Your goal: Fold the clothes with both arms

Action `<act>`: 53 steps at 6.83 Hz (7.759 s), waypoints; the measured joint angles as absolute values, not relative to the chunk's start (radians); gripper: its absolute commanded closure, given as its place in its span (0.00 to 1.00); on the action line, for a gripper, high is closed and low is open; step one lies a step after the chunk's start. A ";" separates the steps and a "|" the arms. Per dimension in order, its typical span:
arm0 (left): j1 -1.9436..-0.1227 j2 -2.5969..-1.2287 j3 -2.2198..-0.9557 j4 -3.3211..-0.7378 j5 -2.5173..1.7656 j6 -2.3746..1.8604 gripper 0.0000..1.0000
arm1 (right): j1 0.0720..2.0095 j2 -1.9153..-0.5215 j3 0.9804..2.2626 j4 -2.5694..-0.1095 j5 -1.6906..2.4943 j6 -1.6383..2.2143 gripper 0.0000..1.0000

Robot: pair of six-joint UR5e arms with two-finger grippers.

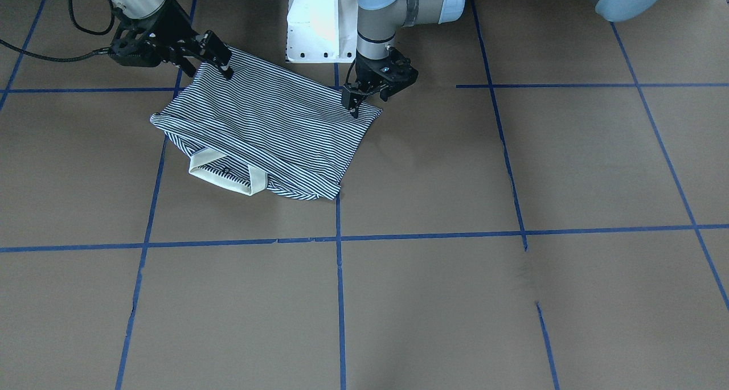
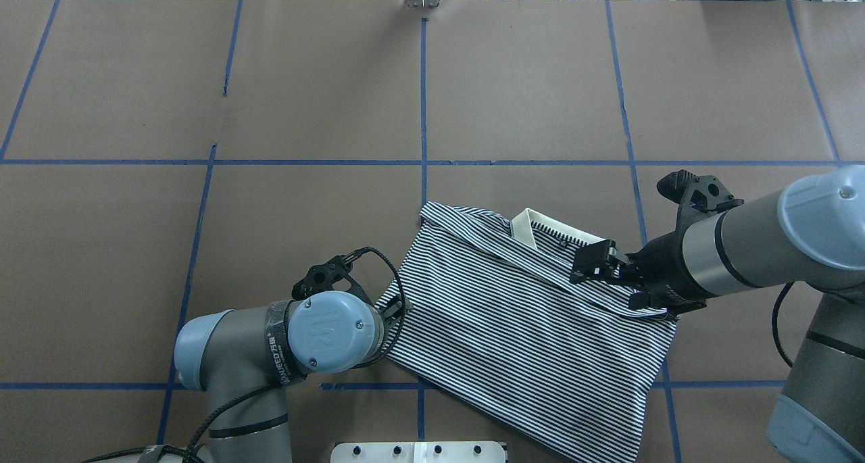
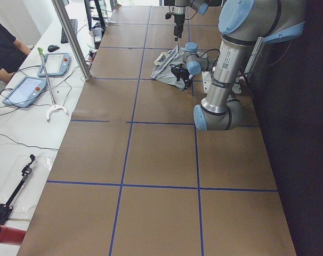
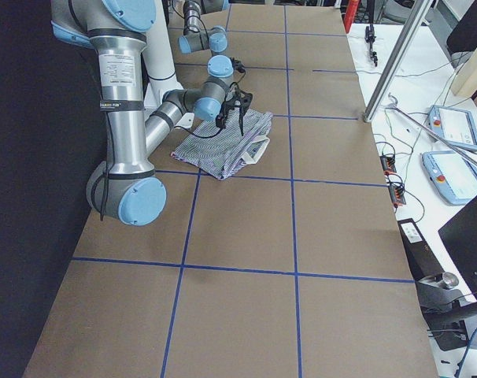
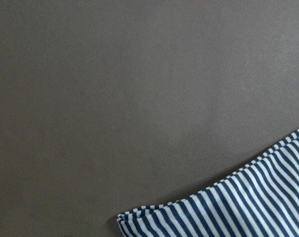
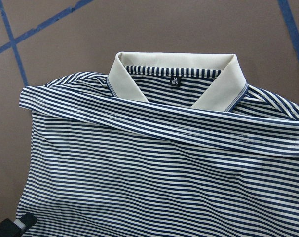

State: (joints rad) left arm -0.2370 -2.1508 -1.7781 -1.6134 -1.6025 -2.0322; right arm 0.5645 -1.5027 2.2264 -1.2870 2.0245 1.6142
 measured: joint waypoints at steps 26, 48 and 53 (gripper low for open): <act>-0.750 -2.514 -1.073 -2.145 -1.640 -1.284 0.00 | 0.589 -1.418 2.137 -1.298 1.974 1.519 0.00; -0.695 -2.164 -1.950 -1.609 -1.875 -1.285 0.00 | 0.467 -1.080 1.878 -1.896 1.836 1.009 0.00; -0.696 -2.155 -1.958 -1.609 -1.878 -1.278 0.00 | 0.435 -0.894 1.692 -1.856 1.824 0.932 0.00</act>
State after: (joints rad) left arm -0.6964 -2.1553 -1.9578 -1.6091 -1.8775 -1.2780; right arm 0.4353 -0.8943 1.6916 -1.8562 1.8241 0.9317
